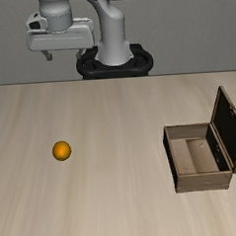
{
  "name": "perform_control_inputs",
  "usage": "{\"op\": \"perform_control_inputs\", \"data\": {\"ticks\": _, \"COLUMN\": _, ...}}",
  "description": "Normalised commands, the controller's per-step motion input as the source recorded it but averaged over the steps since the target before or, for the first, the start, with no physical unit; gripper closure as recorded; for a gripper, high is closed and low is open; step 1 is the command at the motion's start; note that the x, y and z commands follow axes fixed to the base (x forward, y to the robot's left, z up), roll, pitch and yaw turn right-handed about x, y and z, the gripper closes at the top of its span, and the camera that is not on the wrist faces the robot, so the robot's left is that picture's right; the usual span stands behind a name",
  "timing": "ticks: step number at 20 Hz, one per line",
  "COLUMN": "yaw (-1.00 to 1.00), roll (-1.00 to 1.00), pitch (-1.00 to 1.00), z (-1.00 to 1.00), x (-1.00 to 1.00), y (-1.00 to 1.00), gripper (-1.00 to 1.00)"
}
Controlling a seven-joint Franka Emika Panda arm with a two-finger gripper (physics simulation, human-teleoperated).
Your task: Pick up the orange and put it in the box
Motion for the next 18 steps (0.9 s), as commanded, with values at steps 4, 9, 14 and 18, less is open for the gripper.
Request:
{"op": "perform_control_inputs", "data": {"ticks": 4, "yaw": 0.00, "roll": 0.00, "pitch": 0.00, "z": 0.00, "x": 0.75, "y": -0.25, "gripper": -1.00}}
{"op": "perform_control_inputs", "data": {"ticks": 9, "yaw": 0.00, "roll": 0.00, "pitch": 0.00, "z": 0.00, "x": 1.00, "y": 0.00, "gripper": -1.00}}
{"op": "perform_control_inputs", "data": {"ticks": 14, "yaw": 0.00, "roll": 0.00, "pitch": 0.00, "z": 0.00, "x": 1.00, "y": 0.00, "gripper": -1.00}}
{"op": "perform_control_inputs", "data": {"ticks": 18, "yaw": 0.00, "roll": 0.00, "pitch": 0.00, "z": -0.25, "x": 0.25, "y": 0.00, "gripper": -1.00}}
